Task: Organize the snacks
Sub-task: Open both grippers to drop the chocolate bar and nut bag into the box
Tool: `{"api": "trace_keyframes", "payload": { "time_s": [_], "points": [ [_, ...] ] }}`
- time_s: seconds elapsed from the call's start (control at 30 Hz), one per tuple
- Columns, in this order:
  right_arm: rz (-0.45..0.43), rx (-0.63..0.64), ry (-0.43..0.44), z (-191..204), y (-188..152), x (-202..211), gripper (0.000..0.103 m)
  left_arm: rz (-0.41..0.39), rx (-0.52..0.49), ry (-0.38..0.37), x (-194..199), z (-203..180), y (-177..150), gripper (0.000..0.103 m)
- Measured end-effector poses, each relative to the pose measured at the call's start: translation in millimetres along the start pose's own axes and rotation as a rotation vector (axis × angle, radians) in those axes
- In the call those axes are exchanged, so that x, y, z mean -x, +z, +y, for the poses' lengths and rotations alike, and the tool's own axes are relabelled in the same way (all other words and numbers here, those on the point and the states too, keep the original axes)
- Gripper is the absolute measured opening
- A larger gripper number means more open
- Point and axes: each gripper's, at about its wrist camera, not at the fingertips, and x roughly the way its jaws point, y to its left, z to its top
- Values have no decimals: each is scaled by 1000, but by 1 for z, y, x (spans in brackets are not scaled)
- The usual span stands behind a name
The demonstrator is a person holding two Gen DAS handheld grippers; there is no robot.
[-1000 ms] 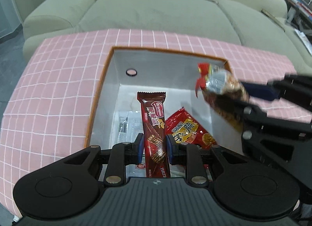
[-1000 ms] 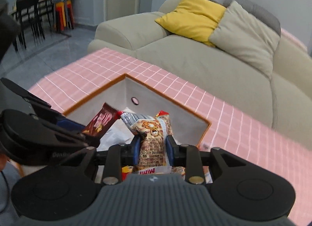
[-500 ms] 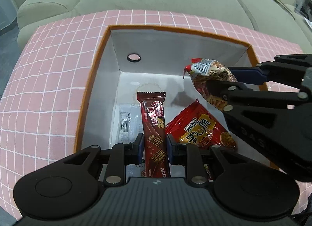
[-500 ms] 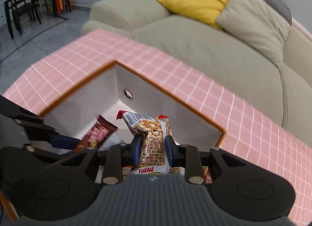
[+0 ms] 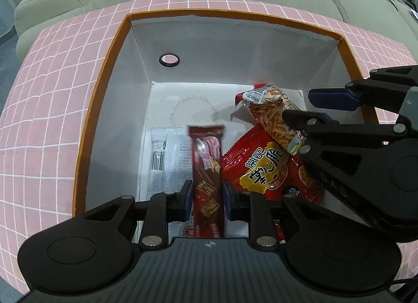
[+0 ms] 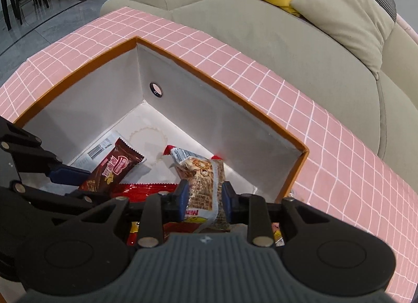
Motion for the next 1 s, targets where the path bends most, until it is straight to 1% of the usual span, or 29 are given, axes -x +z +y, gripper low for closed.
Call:
{"api": "trace_keyframes", "payload": {
  "time_s": [0.07,0.13,0.23,0.3,0.37,0.47,0.53,0.57,0.6,0.73,0.8,0.9,1.0],
  "points": [
    [1,4,8,2,3,-1,37,-3,-1,-1,1,0,0,26],
    [-4,-3,16,3,2,0,41,-2,-7,1,2,-1,0,30],
    [-12,-27,45,-1,3,5,48,-8,-11,9,7,-3,-2,43],
    [-22,-38,47,-3,3,10,60,-16,-4,11,12,-3,-4,52],
    [-39,-50,46,-5,4,17,65,-28,4,12,19,-4,-7,55],
    [-70,-68,53,-9,5,32,66,-54,14,8,32,-9,-13,60],
    [-92,-81,50,-12,4,43,72,-76,26,4,41,-10,-18,61],
    [-110,-90,50,-14,2,50,78,-89,33,1,46,-11,-21,61],
    [-129,-102,52,-17,-1,57,79,-100,40,0,51,-12,-22,61],
    [-181,-145,60,-25,-11,82,79,-158,50,20,72,-18,-29,61],
    [-204,-164,67,-30,-19,96,80,-198,55,30,85,-22,-34,62],
    [-229,-223,106,-37,-34,114,81,-267,65,52,100,-29,-43,62],
    [-250,-255,107,-43,-48,129,82,-319,86,73,113,-36,-54,63]
  ]
}}
